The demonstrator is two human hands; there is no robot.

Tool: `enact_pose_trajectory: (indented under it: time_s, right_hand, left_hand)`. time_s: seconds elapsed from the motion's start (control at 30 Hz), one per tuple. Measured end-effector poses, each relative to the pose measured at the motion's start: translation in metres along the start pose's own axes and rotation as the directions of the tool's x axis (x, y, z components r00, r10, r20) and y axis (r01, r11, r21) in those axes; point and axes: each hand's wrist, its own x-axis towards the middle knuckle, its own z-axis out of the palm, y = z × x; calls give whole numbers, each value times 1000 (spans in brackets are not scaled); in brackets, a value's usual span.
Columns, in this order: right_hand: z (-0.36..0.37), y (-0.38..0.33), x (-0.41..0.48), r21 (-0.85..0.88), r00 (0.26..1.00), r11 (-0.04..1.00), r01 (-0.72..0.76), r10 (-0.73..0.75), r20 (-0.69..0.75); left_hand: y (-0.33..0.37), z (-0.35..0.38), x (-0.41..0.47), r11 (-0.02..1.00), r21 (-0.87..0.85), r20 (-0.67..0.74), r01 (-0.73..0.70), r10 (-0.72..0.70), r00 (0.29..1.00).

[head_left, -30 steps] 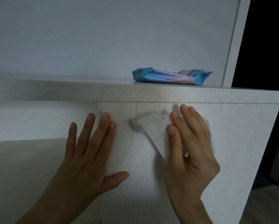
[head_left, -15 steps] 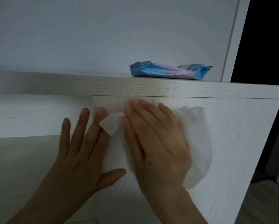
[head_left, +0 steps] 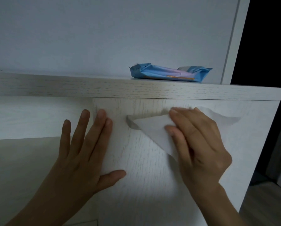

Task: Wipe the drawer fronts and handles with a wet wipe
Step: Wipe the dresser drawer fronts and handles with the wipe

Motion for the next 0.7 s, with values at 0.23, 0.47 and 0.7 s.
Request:
enact_pose_trajectory:
  time_s: [0.23,0.47,0.7]
  right_hand:
    - [12,-21,-4,76,976,978,-193,199,-89]
    - [22,-30,-5,17,980,981,-194,194,-47]
    - [28,-48,1,23,994,995,-93,91,68]
  left_hand:
    - [1,0,1,1000,-6,4,-2,2,1000]
    - [0,3,1,1000,1,-39,-9,9,999]
    - [1,2,0,1000,-9,-64,2,-2,998]
